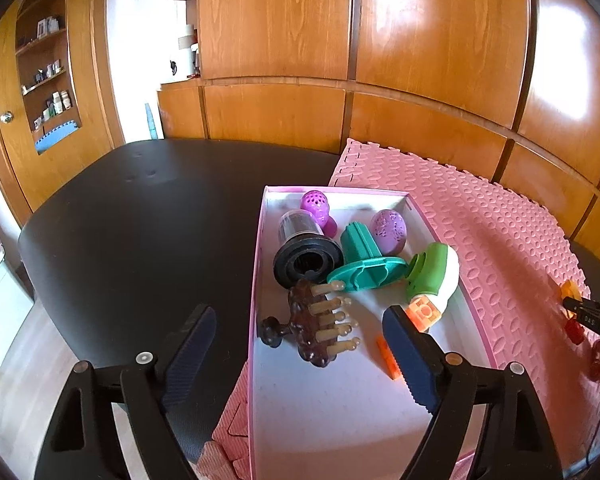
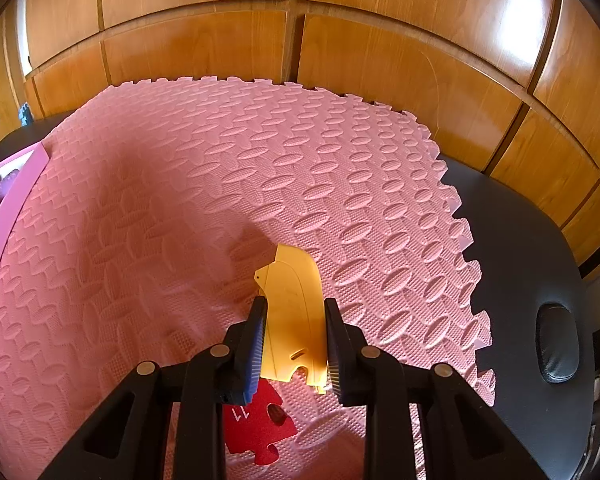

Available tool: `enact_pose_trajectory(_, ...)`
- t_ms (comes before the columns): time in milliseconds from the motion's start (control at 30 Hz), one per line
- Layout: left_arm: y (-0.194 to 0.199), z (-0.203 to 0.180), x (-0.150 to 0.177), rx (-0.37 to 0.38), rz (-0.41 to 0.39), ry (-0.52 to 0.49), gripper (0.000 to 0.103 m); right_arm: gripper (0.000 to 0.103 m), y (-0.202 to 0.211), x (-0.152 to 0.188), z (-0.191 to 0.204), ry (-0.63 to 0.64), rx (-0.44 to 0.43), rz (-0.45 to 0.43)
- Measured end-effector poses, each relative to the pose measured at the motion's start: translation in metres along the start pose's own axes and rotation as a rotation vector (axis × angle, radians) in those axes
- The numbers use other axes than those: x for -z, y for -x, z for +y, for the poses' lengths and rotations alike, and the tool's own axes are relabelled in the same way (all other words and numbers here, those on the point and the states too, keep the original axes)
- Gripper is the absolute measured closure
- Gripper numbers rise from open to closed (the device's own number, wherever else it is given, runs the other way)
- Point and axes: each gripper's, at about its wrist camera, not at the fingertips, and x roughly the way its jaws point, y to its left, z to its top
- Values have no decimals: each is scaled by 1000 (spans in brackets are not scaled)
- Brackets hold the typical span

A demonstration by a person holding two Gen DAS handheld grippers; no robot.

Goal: Organize rigid objects
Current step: 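Carry the yellow piece over the tray with the right gripper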

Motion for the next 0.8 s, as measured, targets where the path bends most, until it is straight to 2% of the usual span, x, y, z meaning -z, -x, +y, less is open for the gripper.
enact_pose_trajectory(400,3,-2,6,-11,4,-4,17,77,0,0,0,-8,-1,0)
enact_pose_trajectory(800,12,17,9,-20,-10,30,17,77,-2,-1,-9,-100,-50,18)
